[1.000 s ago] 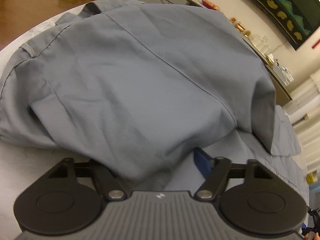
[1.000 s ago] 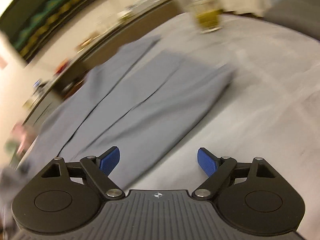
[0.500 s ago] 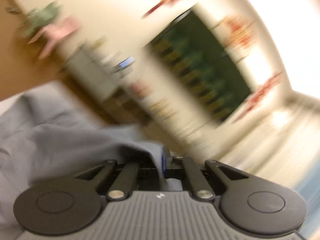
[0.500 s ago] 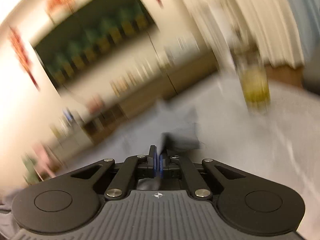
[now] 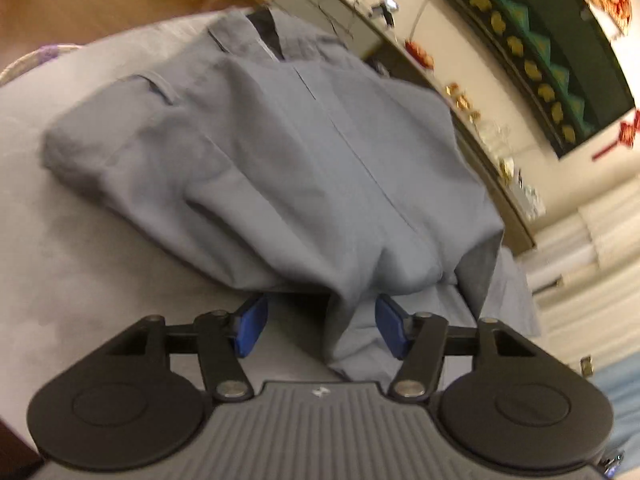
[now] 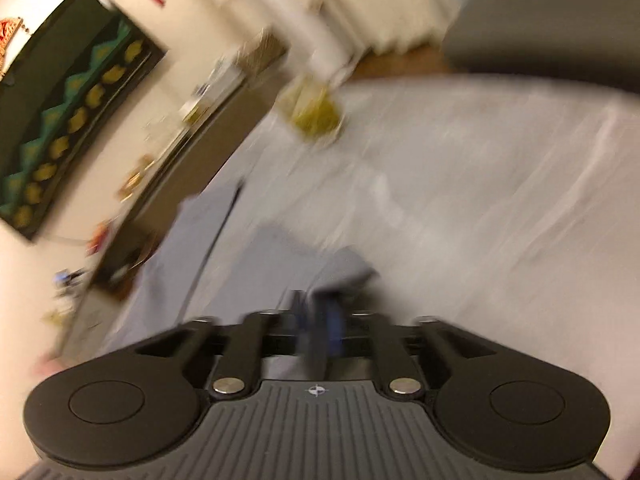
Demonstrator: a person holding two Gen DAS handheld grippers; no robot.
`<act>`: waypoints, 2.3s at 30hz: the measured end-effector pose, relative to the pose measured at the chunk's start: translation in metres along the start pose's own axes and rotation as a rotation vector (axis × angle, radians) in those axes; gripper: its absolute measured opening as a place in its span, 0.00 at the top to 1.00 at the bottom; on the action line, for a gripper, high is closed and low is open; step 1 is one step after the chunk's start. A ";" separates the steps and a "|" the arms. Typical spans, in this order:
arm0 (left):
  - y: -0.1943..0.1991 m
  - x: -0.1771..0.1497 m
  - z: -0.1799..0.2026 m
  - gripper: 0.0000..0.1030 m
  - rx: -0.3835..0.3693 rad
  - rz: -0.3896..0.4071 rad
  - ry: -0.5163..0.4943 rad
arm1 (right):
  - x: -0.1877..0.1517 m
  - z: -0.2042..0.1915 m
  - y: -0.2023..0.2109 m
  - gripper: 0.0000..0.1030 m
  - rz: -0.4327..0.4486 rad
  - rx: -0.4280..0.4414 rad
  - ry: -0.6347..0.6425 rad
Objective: Fold clothes
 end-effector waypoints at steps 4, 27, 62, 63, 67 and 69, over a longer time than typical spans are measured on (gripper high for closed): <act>0.024 0.025 -0.025 0.37 0.081 0.121 0.093 | -0.004 -0.041 0.026 0.14 0.247 -0.050 0.265; -0.013 0.064 -0.093 0.58 0.114 0.185 0.297 | -0.510 -0.469 0.283 0.11 -0.138 1.120 1.540; 0.020 0.149 -0.014 0.94 -0.331 0.467 -0.136 | -0.453 -0.402 0.270 0.21 -0.014 1.033 1.385; 0.032 0.153 -0.018 0.93 -0.369 0.510 -0.120 | -0.434 -0.390 0.256 0.21 -0.014 0.959 1.357; -0.012 0.155 -0.099 0.80 -0.054 0.372 0.222 | -0.397 -0.344 0.189 0.21 -0.143 0.691 1.327; -0.010 0.147 -0.114 0.74 0.013 0.351 0.292 | -0.395 -0.328 0.171 0.21 -0.189 0.636 1.345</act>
Point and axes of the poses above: each gripper's, at about its wrist camera, not at the fingertips, and y roughly against the way its jaws point, z to its right, x to its top, the point moved 6 cm from there along -y, roughly the way its jaws point, and after that the axes turned 1 degree about -x, right-handed, at the moved point
